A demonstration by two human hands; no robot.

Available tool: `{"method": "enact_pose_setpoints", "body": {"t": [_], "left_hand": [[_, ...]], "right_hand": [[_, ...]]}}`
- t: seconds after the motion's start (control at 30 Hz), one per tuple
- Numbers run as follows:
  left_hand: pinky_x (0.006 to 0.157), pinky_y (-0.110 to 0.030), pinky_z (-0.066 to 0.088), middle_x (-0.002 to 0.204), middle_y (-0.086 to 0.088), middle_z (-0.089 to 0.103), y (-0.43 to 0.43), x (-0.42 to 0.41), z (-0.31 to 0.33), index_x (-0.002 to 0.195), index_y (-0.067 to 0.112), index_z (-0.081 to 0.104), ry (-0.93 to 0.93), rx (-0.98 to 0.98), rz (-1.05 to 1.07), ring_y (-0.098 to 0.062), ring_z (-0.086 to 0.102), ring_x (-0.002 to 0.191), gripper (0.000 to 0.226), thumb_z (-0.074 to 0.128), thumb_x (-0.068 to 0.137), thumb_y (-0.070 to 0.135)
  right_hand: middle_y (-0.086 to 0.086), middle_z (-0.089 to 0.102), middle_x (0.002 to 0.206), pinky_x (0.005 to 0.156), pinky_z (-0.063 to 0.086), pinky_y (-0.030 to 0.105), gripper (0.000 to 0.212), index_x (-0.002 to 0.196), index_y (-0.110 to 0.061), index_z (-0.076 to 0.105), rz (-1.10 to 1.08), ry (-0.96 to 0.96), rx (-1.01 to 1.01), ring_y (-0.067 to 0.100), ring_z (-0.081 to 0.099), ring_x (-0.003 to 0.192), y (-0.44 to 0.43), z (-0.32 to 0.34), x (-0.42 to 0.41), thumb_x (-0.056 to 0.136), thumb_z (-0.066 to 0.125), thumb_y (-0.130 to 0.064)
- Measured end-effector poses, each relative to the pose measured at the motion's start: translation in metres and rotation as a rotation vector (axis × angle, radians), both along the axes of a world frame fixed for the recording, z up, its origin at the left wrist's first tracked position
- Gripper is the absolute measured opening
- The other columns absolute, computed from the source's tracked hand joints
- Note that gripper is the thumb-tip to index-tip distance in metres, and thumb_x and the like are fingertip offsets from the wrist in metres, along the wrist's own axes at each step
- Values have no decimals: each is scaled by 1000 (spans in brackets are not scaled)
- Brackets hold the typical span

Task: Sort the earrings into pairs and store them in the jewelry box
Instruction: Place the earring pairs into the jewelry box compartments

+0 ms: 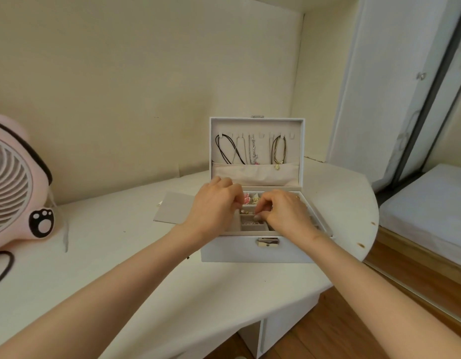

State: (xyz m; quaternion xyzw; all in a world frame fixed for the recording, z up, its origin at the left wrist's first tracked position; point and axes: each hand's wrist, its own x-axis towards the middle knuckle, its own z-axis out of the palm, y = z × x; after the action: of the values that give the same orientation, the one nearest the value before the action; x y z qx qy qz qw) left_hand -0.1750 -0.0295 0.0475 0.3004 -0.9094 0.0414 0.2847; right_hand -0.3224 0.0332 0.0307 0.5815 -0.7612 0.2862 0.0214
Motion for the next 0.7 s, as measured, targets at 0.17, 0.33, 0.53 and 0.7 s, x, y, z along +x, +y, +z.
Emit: {"method": "enact_pose_setpoints", "body": {"t": [0.17, 0.33, 0.53, 0.7], "left_hand": [[68, -25, 26, 95, 0, 60, 12, 25, 2, 92, 17, 63, 85, -47, -17, -23, 47, 92, 10, 54, 90, 15], [56, -17, 24, 83, 3, 59, 26, 60, -2, 86, 15, 63, 98, -73, -66, -19, 48, 77, 4, 60, 86, 13], [59, -11, 30, 78, 23, 49, 40, 110, -16, 89, 26, 57, 82, -5, -44, 0, 37, 71, 4, 53, 88, 27], [57, -11, 31, 72, 19, 58, 31, 140, -37, 81, 27, 62, -15, 119, 37, -6, 49, 70, 10, 62, 86, 18]], "right_hand": [[-10, 60, 79, 58, 35, 24, 4, 80, -26, 68, -1, -15, -12, 10, 54, 79, 4, 0, 1, 80, 70, -22], [-10, 59, 72, 57, 35, 13, 10, 77, -28, 67, 66, -97, -244, 4, 53, 70, 22, -3, 12, 80, 67, -18], [-18, 55, 69, 59, 36, 11, 8, 83, -22, 67, 308, -115, -378, -3, 51, 66, 54, -14, 53, 83, 66, -14], [-25, 51, 70, 64, 36, 6, 8, 88, -21, 68, 433, -122, -239, -12, 51, 69, 58, -38, 80, 87, 62, -16]]}}
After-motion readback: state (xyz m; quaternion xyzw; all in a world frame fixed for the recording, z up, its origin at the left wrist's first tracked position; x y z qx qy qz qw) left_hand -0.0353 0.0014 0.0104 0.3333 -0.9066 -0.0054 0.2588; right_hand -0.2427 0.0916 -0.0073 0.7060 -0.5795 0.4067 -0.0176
